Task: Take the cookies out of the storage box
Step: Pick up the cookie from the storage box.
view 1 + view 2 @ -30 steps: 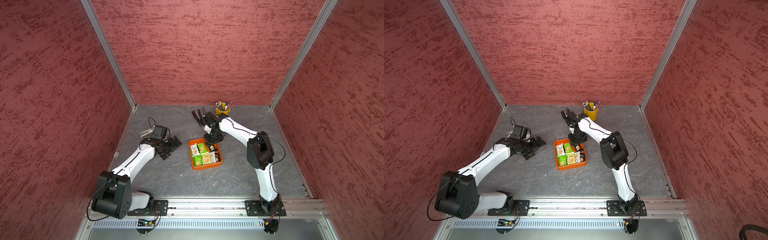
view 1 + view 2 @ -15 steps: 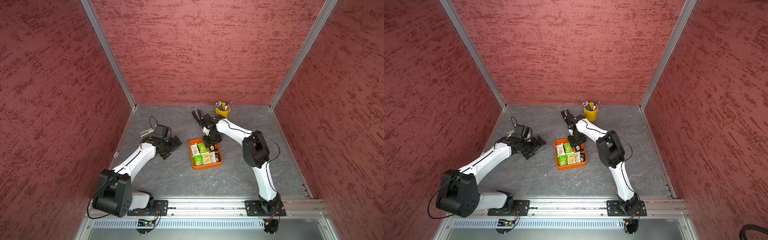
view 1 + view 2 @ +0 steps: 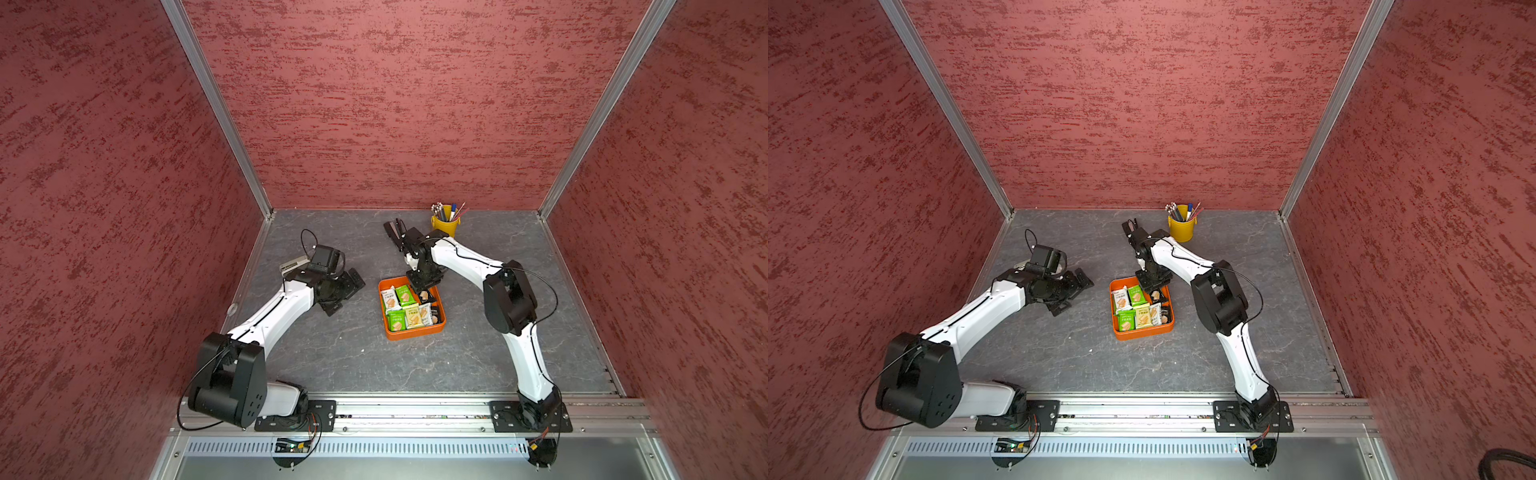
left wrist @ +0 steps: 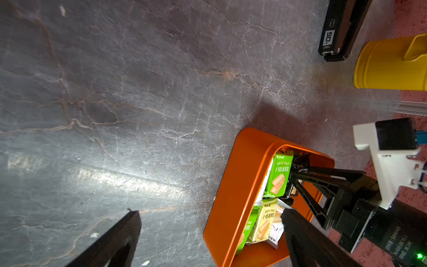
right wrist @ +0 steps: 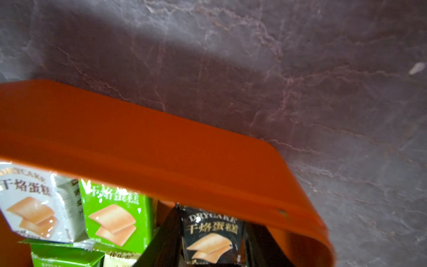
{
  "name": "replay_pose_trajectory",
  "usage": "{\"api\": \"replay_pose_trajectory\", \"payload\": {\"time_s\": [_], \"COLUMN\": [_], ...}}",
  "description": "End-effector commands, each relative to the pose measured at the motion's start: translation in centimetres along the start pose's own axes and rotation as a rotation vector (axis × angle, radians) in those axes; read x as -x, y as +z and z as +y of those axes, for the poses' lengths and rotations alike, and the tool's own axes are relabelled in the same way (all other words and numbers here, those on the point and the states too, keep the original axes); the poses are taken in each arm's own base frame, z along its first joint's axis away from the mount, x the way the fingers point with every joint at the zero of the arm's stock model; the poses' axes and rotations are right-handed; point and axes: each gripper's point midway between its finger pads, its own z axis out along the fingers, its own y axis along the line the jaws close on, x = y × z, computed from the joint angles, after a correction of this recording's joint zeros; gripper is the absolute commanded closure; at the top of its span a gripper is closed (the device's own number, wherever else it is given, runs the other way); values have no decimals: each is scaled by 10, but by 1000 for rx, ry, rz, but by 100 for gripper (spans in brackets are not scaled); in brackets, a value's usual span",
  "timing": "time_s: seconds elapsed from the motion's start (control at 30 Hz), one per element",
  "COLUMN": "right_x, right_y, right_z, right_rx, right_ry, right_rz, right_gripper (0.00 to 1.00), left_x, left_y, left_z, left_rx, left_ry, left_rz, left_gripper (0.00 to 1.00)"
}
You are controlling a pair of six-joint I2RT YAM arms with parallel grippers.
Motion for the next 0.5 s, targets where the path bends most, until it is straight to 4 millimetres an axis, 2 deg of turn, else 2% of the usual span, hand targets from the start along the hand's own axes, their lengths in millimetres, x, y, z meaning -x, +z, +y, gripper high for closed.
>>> {"api": "replay_pose_trajectory", "payload": {"time_s": [0.0, 0.17, 0.47], "right_x": [10, 11, -2], "right_y": [-3, -20, -55], "right_z": [1, 6, 16], "right_rx": [-6, 27, 103], "right_ry": [-6, 10, 64], "right_rz": [-33, -62, -111], "right_gripper": [61, 62, 63], "left_x": [3, 3, 6], "left_y": [-3, -1, 8], "left_z": [-7, -9, -20], "left_rx": [-2, -2, -15], "left_ry": [7, 10, 37], "left_rz": [-12, -8, 18], "left_gripper": [0, 0, 0]}}
